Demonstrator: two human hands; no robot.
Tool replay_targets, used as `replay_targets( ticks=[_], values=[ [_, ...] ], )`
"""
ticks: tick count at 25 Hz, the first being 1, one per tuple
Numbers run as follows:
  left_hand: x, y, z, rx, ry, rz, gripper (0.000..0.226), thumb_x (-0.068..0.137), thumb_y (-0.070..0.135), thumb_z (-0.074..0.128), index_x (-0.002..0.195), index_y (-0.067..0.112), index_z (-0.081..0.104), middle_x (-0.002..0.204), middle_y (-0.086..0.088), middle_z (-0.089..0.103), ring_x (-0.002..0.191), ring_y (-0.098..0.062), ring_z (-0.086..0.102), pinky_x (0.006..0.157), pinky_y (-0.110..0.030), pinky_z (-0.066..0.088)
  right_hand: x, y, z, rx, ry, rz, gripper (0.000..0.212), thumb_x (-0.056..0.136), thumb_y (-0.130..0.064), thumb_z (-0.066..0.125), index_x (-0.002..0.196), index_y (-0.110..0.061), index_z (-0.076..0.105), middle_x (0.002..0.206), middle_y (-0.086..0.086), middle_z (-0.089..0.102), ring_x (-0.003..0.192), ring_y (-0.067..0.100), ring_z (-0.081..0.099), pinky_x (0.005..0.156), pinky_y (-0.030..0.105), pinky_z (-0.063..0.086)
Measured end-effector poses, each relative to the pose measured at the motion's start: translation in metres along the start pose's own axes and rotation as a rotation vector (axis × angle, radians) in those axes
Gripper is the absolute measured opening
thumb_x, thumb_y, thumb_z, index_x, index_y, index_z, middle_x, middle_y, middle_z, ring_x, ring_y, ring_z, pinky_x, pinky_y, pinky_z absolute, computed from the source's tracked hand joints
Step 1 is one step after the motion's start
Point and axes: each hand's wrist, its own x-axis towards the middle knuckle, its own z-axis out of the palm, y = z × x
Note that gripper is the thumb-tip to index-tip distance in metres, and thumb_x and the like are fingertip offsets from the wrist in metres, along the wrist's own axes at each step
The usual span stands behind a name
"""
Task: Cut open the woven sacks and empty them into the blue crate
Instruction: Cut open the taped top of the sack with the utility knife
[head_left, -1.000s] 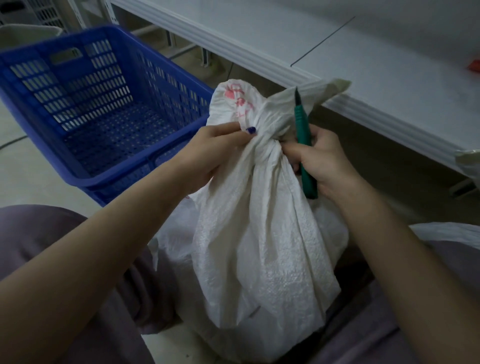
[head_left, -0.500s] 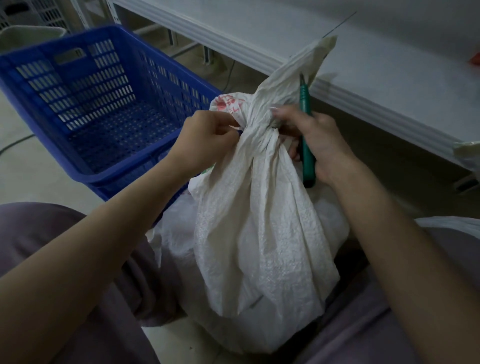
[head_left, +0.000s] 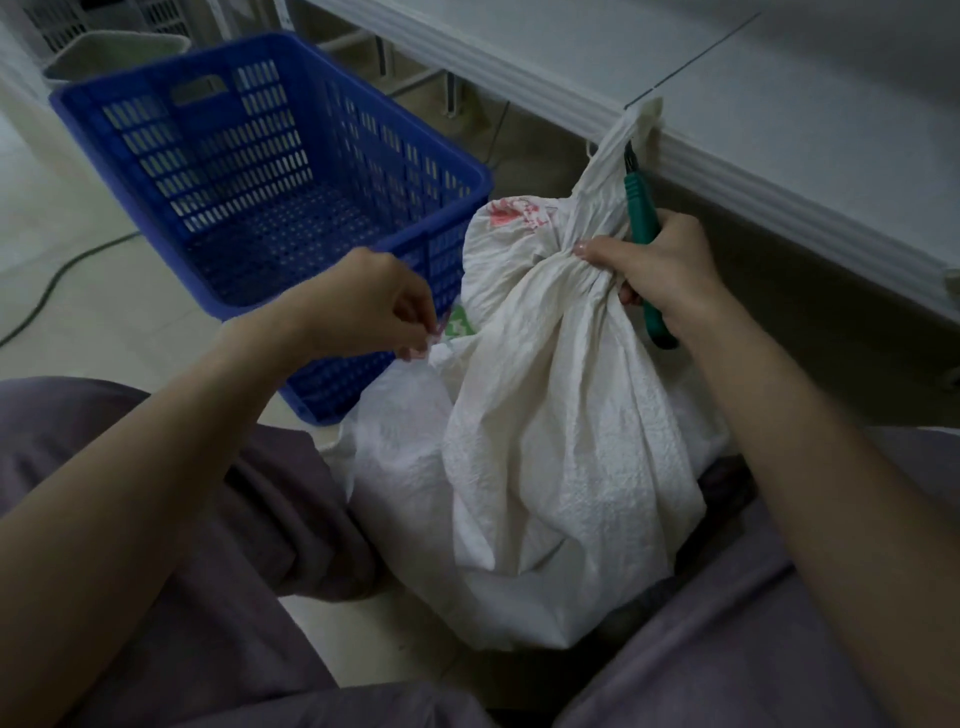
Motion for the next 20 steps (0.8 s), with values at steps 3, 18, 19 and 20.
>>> replay_targets(
  ticks=[3, 18, 19, 20],
  values=[
    [-0.019, -0.008, 0.013, -0.006, -0.308, -0.084, 0.01, 0.083, 0.009, 0.063, 0.084, 0.016, 0.069, 0.059, 0.017, 0.067, 0.063, 0.003, 0.065, 0.061, -0.006, 0.045, -0.001, 0.002, 0.004, -0.052, -0.018, -0.002, 0.036, 0.071, -0.032, 0.078, 0.097, -0.014, 0.061, 0.077, -0.001, 0.061, 0.053, 0.009, 0.053, 0.061, 0.029, 0.051],
    [-0.005, 0.021, 0.026, -0.095, 0.14, -0.172, 0.028, 0.096, 0.034, 0.045, 0.099, 0.01, 0.06, 0.095, -0.006, 0.064, 0.082, -0.019, 0.056, 0.073, -0.03, 0.042, -0.031, -0.005, 0.004, -0.009, -0.243, -0.11, 0.035, 0.071, -0.036, 0.08, 0.083, -0.016, 0.055, 0.065, 0.001, 0.06, 0.05, 0.011, 0.055, 0.051, 0.028, 0.047],
    [0.003, 0.03, 0.024, -0.27, 0.211, -0.223, 0.034, 0.096, 0.04, 0.043, 0.098, 0.009, 0.059, 0.094, -0.007, 0.063, 0.084, -0.021, 0.057, 0.074, -0.033, 0.045, -0.032, -0.006, 0.004, -0.008, -0.267, -0.127, 0.033, 0.074, -0.034, 0.079, 0.079, -0.017, 0.051, 0.064, 0.0, 0.058, 0.049, 0.011, 0.055, 0.05, 0.028, 0.045],
    [0.009, 0.04, 0.023, -0.407, 0.223, -0.259, 0.039, 0.095, 0.046, 0.042, 0.095, 0.01, 0.057, 0.092, -0.006, 0.062, 0.083, -0.021, 0.057, 0.074, -0.034, 0.046, -0.033, -0.008, 0.004, -0.008, -0.28, -0.143, 0.033, 0.076, -0.032, 0.078, 0.076, -0.018, 0.048, 0.063, 0.0, 0.057, 0.048, 0.011, 0.055, 0.048, 0.028, 0.043]
  ],
)
